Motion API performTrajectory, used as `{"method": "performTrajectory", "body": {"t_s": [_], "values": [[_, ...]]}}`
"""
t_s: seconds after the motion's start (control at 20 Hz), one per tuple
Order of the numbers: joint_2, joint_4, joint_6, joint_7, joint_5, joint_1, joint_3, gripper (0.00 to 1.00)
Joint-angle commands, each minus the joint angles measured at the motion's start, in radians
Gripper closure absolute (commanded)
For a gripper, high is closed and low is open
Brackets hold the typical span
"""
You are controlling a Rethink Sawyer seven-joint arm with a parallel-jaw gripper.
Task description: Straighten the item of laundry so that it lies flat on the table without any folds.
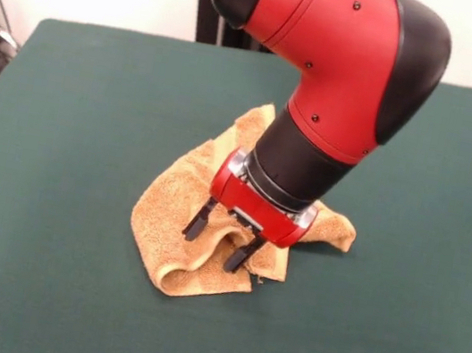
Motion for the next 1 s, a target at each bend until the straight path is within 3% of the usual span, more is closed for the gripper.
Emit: {"method": "performTrajectory", "body": {"t_s": [0.05,0.65,0.7,0.9,1.0], "values": [[0.009,0.031,0.221,0.010,-0.039,0.009,0.069,0.00],[0.015,-0.008,0.328,-0.004,-0.061,0.001,0.072,0.00],[0.015,-0.007,0.320,0.004,-0.064,0.000,0.075,1.00],[0.004,0.016,0.272,0.032,-0.048,-0.007,0.092,1.00],[-0.001,0.014,0.191,0.045,-0.055,-0.007,0.090,1.00]]}}
